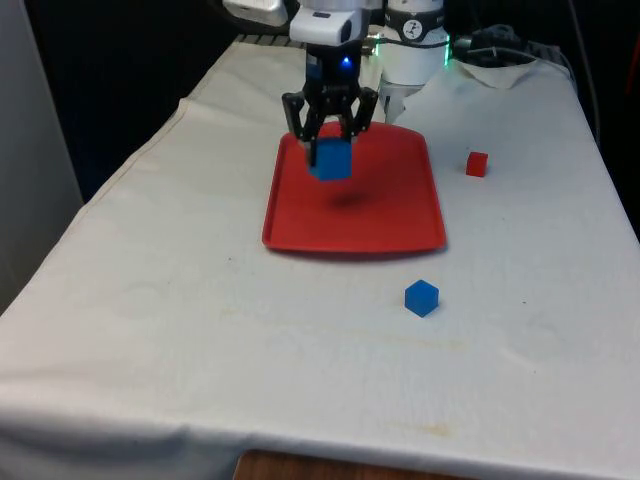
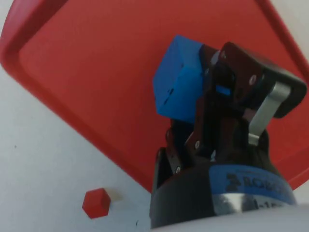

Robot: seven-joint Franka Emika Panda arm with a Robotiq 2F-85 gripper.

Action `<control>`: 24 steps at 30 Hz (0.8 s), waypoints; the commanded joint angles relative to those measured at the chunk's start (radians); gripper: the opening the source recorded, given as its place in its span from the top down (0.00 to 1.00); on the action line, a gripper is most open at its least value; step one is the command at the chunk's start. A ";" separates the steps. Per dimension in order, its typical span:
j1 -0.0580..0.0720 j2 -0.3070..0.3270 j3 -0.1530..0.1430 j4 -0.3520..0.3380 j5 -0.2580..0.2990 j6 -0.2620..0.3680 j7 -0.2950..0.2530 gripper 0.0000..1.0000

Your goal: Pick up the largest block and place it onto the tray.

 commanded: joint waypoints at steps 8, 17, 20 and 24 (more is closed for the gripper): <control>0.014 -0.004 0.034 -0.050 -0.025 0.019 0.056 1.00; 0.011 0.001 0.066 -0.089 -0.021 0.024 0.057 1.00; 0.009 0.004 0.073 -0.093 -0.019 0.024 0.058 1.00; 0.003 0.013 0.089 -0.088 -0.015 0.020 0.063 1.00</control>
